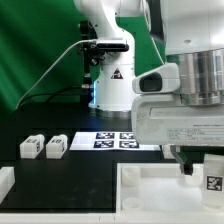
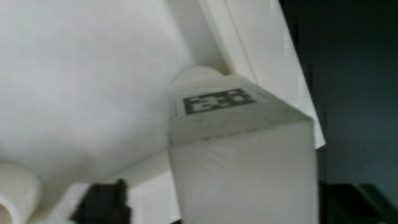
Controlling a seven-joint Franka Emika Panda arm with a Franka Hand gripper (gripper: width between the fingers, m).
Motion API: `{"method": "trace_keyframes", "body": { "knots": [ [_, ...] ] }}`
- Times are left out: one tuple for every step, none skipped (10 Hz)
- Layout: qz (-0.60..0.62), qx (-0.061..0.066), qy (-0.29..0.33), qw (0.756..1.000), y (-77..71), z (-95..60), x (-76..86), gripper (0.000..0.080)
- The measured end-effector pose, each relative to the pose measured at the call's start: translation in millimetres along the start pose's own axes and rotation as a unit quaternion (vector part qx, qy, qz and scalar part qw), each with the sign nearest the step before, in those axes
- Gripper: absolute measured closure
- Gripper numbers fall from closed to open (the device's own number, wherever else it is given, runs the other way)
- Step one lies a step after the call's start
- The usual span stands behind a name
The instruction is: Assemble one leg
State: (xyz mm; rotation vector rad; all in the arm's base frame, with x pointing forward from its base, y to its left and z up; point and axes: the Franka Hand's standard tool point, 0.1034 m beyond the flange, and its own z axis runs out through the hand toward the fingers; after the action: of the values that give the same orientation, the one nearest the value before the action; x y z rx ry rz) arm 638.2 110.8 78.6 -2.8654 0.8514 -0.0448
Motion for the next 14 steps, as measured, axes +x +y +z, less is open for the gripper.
{"method": "trace_keyframes", "body": {
  "knots": [
    [0.081, -0.002, 0.000, 0.997, 2.2, 0.3, 0.6, 0.0498],
    [0.145, -0.002, -0.001, 0.989, 2.8, 0.7, 0.0, 0.0498],
    [0.263, 0.002, -0.006, 0.965, 4.0, 1.1, -1.1, 0.0498],
    [0.412, 0.031, -0.001, 0.911, 7.0, 2.2, -3.7, 0.0498],
    [0.472, 0.049, 0.006, 0.880, 9.6, 2.6, -6.3, 0.0498],
    [0.472, 0.049, 0.006, 0.880, 9.6, 2.6, -6.3, 0.0496],
    [0.472, 0.049, 0.006, 0.880, 9.6, 2.6, -6.3, 0.0496],
    [0.472, 0.049, 0.006, 0.880, 9.6, 2.6, -6.3, 0.0496],
    [0.472, 0.049, 0.006, 0.880, 9.6, 2.6, -6.3, 0.0496],
    [0.472, 0.049, 0.006, 0.880, 9.6, 2.6, -6.3, 0.0331],
    [0.472, 0.049, 0.006, 0.880, 9.6, 2.6, -6.3, 0.0183],
    [0.472, 0.049, 0.006, 0.880, 9.6, 2.6, -6.3, 0.0183],
    [0.472, 0.049, 0.006, 0.880, 9.6, 2.6, -6.3, 0.0160],
    [0.472, 0.049, 0.006, 0.880, 9.6, 2.6, -6.3, 0.0152]
  ]
}}
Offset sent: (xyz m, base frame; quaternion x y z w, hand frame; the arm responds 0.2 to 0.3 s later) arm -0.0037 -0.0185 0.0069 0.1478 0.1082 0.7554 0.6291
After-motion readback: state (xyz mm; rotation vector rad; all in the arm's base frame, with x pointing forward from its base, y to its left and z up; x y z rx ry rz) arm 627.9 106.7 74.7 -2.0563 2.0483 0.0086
